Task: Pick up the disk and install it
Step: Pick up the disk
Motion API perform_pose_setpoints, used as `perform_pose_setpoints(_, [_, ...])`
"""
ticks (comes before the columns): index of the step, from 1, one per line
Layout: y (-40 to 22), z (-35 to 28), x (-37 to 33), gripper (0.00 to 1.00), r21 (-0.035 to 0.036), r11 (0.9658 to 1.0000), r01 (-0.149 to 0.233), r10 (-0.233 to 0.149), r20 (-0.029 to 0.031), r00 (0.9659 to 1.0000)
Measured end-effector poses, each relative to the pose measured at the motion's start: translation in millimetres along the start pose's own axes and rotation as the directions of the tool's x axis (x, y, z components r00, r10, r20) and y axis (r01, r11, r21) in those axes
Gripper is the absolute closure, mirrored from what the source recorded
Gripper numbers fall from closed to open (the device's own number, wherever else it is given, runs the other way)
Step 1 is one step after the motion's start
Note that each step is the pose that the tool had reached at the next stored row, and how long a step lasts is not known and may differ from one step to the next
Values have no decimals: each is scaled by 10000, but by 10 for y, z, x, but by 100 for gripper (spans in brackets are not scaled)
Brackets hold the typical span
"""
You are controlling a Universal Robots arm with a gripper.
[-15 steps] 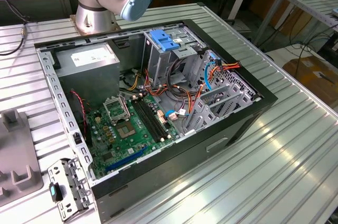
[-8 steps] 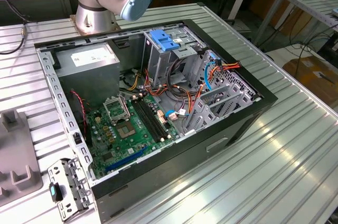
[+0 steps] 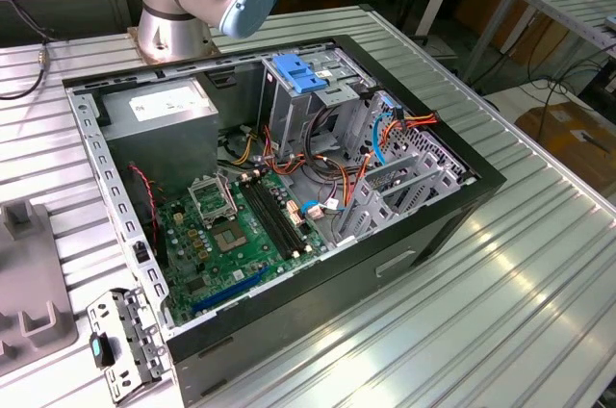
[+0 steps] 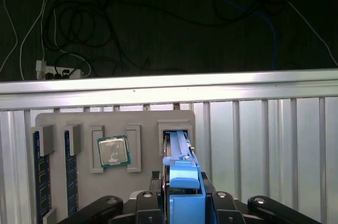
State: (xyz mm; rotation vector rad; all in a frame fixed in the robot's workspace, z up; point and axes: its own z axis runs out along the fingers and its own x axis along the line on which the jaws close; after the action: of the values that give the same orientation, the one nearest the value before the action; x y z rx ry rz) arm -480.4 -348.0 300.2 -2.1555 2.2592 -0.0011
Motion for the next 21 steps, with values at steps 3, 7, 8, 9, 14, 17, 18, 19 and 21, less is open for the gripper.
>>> perform_pose_setpoints(3, [0,0,0,63,1,10000,1,-1,-4,10000])
perform_pose_setpoints(7, [0,1,0,63,3,10000,-75,75,-7,10000])
perform_pose_setpoints(8, [0,1,0,63,3,9999,-108,108,-8,9999])
perform_pose_setpoints(9, [0,1,0,63,3,9999,-112,112,-8,9999])
perform_pose_setpoints(14, [0,1,1,63,0,9998,183,-183,-5,9998])
perform_pose_setpoints(17, [0,1,2,63,-1,9998,221,-221,-4,9998])
perform_pose_setpoints(18, [0,1,2,63,-2,9997,225,-225,-4,9997])
perform_pose_setpoints(19, [0,1,2,63,-2,9998,176,-176,-5,9998])
perform_pose_setpoints(21, [0,1,2,63,0,9999,110,-110,-6,9999])
